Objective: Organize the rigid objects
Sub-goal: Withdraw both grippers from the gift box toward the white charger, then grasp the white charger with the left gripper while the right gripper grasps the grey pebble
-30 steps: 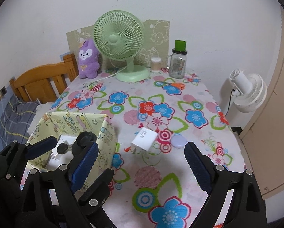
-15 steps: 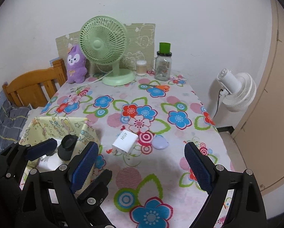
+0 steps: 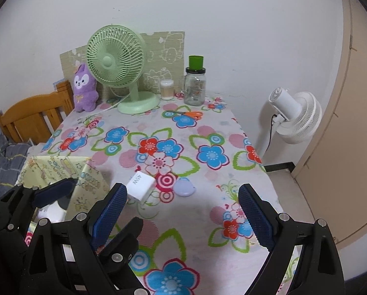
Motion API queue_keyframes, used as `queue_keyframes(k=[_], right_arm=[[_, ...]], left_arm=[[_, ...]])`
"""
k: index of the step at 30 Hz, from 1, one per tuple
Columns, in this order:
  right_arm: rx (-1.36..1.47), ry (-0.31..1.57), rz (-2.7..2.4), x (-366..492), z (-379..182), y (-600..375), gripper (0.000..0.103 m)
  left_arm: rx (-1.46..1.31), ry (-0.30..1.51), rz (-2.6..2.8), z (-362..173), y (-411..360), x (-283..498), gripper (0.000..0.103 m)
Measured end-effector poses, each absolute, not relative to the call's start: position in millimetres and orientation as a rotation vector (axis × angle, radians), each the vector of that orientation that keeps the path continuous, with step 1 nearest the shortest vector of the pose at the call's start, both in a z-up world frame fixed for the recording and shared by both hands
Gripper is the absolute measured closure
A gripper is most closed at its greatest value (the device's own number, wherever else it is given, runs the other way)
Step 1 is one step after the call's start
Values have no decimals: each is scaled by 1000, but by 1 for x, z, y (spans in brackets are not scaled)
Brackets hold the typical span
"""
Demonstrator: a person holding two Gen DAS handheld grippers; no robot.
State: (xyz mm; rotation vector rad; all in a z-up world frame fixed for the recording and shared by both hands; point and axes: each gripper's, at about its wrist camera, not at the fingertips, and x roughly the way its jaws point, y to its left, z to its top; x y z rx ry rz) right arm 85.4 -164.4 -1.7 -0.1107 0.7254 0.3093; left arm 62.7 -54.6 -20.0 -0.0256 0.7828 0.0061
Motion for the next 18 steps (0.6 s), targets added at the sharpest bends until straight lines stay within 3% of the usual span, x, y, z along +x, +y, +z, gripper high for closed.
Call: queue_keyframes(k=[18], right_arm=[[-127, 753, 289, 116, -31, -184, 9]], left_arm=[[-46, 799, 15, -49, -76, 92, 9]])
